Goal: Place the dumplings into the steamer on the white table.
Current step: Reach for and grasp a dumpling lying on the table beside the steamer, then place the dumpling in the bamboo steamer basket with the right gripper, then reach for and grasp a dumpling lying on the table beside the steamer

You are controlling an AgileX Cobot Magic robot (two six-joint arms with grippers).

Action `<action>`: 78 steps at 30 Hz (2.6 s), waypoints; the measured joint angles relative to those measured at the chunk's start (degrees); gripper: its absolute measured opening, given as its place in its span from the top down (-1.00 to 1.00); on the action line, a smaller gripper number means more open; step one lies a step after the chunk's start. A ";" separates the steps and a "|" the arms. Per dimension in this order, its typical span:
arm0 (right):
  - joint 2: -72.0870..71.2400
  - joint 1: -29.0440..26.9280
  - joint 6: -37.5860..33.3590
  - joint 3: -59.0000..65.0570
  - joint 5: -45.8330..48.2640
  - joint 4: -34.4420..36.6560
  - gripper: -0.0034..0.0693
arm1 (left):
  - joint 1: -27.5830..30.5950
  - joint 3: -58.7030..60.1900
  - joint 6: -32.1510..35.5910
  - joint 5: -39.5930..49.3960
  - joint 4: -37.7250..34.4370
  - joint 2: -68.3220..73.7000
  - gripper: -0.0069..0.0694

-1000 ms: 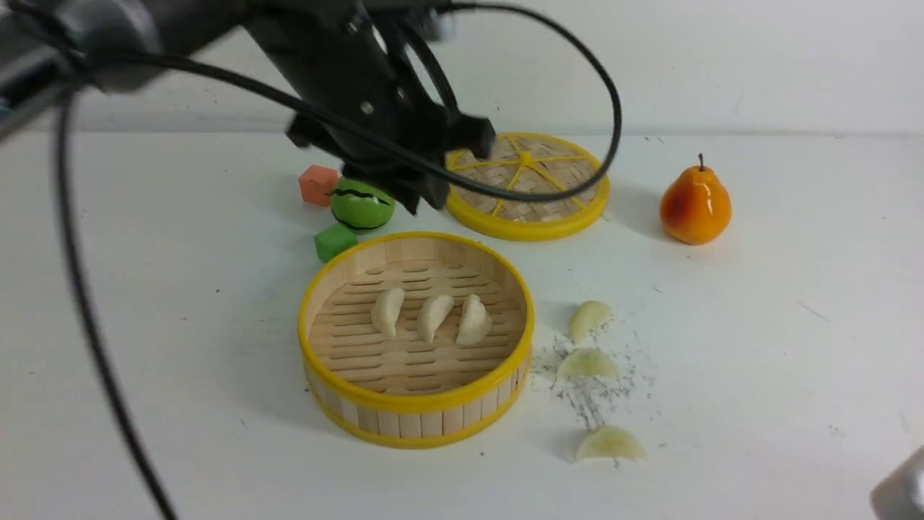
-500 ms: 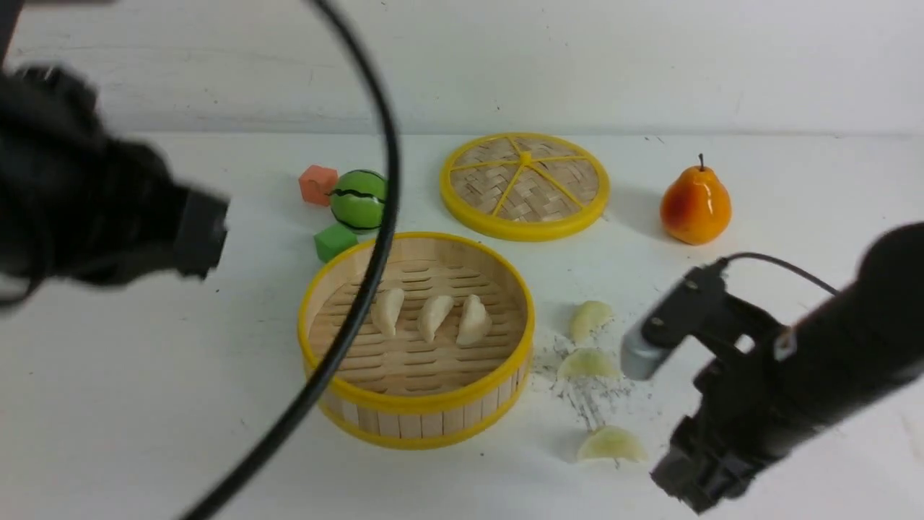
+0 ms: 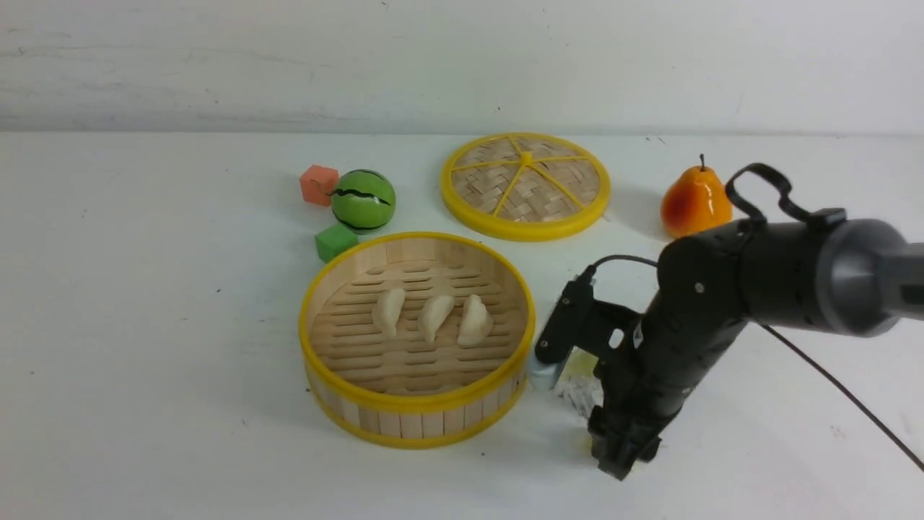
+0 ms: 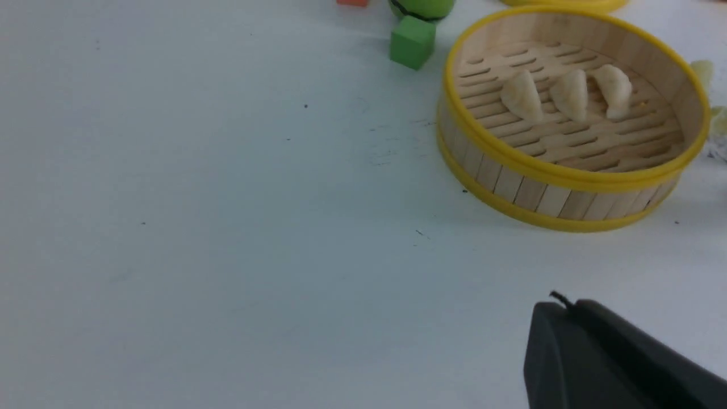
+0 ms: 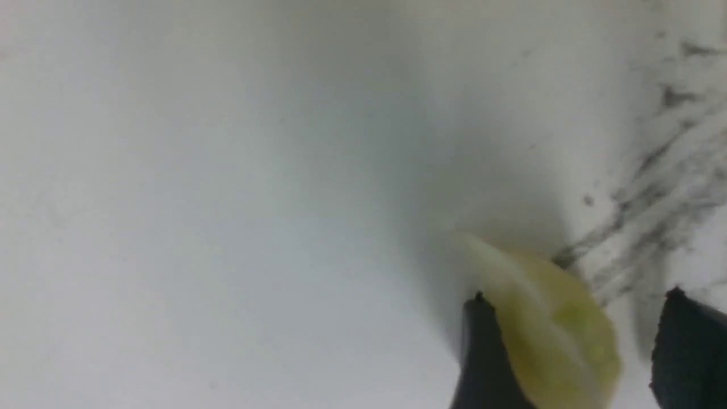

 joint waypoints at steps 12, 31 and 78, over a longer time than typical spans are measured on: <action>0.13 0.14 12.52 -9.98 19.73 4.73 0.33 | 0.00 5.76 -0.10 -2.14 0.82 -2.78 0.86; 16.06 10.94 35.49 -35.79 6.18 13.79 0.33 | 0.00 11.73 -2.92 -11.06 8.09 -13.61 0.86; 13.25 -2.68 20.09 -25.04 14.07 -5.55 0.46 | 0.00 14.42 -4.63 -10.23 6.11 -13.61 0.81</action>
